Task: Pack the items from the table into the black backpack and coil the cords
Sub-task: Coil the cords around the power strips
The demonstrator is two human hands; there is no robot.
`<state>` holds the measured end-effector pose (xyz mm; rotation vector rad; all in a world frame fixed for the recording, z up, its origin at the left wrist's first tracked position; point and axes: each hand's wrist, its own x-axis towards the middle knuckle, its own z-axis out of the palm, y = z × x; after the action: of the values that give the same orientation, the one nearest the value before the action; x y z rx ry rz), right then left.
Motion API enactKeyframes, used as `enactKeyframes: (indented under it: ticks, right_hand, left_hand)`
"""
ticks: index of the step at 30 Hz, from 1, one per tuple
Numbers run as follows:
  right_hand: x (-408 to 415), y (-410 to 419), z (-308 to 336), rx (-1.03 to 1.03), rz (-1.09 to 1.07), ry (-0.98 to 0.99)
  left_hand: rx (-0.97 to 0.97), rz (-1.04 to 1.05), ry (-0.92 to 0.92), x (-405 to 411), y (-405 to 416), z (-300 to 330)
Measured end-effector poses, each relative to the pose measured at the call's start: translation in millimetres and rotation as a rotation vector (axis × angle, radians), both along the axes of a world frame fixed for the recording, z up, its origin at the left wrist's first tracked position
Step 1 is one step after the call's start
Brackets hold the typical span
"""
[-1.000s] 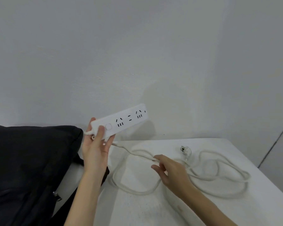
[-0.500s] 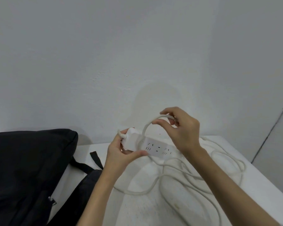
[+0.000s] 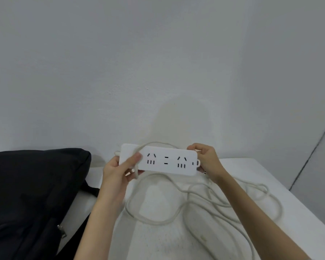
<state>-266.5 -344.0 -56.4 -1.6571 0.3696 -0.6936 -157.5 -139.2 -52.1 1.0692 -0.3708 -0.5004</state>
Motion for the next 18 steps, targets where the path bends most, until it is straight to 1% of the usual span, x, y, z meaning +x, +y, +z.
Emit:
enactKeyframes:
  ticks: [1,3,5,8,11,12,14,15,16,18]
  right_hand:
    - [1.0,0.8,-5.1,0.023,-0.017,-0.037]
    - [7.4,8.7,-21.0,-0.082,-0.105,-0.048]
    - [16.4,22.8,-42.6,-0.183,-0.206,0.030]
    - [24.6,50.3,-63.5,-0.257,-0.255,0.135]
    - [22.4,76.5,-67.4,-0.348,-0.242,0.197]
    - [19.1,84.1,-68.4,-0.438,-0.244,0.213]
    - [12.2,93.9,-74.5,-0.699,-0.255,0.198]
    - [9.4,95.8,-78.1,-0.794,-0.230,0.194]
    - [6.8,95.0,-80.9,-0.835,-0.193,0.210]
    - [3.4,86.9,-85.7,-0.837,-0.132,0.228]
  left_hand:
    - [-0.033,0.000,0.057,0.7,-0.7,0.6]
    - [-0.092,-0.038,0.163,-0.3,-3.4,1.5]
    - [-0.152,-0.088,0.276,-3.9,-8.2,2.8]
    - [-0.180,-0.073,0.404,-12.2,-16.6,5.1]
    - [-0.193,0.022,0.488,-13.9,-20.8,1.5]
    - [-0.201,0.064,0.515,-13.4,-20.1,0.8]
    - [-0.219,0.150,0.554,-9.9,-16.9,-0.6]
    - [-0.219,0.190,0.561,-7.7,-14.9,-1.8]
    - [-0.220,0.224,0.566,-5.5,-12.9,-3.1]
    - [-0.247,0.279,0.570,-0.5,-10.3,-6.5]
